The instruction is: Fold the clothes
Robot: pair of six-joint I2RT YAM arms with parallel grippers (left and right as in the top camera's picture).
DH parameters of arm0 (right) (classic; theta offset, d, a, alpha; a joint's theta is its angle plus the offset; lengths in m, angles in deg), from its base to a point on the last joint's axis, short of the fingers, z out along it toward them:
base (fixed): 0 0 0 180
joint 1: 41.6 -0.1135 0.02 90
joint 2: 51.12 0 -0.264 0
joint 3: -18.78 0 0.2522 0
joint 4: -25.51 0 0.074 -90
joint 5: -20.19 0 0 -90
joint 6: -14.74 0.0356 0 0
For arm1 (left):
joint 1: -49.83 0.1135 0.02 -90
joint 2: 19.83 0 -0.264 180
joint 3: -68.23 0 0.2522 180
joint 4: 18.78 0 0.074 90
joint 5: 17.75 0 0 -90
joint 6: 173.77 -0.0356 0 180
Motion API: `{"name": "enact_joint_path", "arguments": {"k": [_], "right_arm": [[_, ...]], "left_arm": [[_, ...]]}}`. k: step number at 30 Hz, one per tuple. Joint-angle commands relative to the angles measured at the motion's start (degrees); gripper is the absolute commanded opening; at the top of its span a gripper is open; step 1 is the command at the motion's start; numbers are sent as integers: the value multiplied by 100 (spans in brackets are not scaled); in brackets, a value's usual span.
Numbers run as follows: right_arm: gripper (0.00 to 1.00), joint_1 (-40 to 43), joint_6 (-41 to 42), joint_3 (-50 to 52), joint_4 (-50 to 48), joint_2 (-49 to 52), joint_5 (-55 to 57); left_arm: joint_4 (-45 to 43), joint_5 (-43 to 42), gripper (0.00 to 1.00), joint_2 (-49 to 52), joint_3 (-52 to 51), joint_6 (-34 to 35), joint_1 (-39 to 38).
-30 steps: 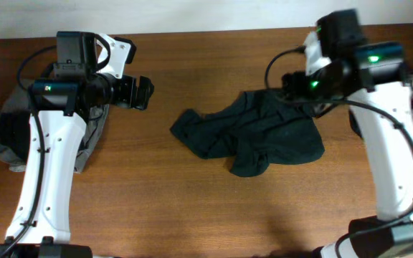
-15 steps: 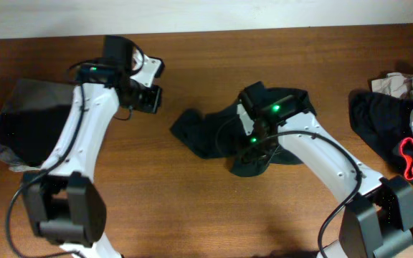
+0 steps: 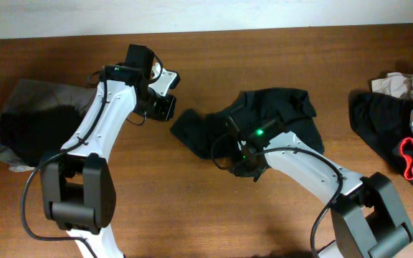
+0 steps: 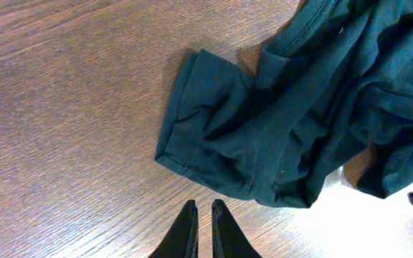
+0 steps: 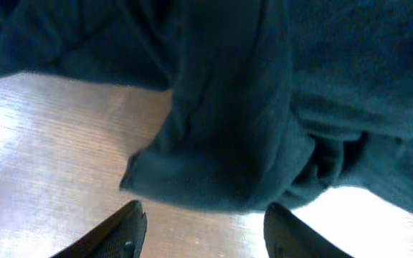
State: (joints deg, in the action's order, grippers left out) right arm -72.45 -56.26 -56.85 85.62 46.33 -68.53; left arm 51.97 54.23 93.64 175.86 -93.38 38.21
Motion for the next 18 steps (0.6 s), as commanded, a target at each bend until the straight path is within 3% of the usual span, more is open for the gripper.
{"name": "enact_joint_path", "arguments": {"k": [1, 10, 18], "right_arm": [[58, -46, 258, 212, -186, -52, -17], [65, -431, -181, 201, -396, -55, -50], [65, -527, 251, 229, -684, 39, 776]], "left_arm": [[15, -83, 9, -2, -17, -35, -2], [37, -81, 9, -2, -17, -35, 0], [-15, -63, 11, -2, -17, -35, 0]]}}
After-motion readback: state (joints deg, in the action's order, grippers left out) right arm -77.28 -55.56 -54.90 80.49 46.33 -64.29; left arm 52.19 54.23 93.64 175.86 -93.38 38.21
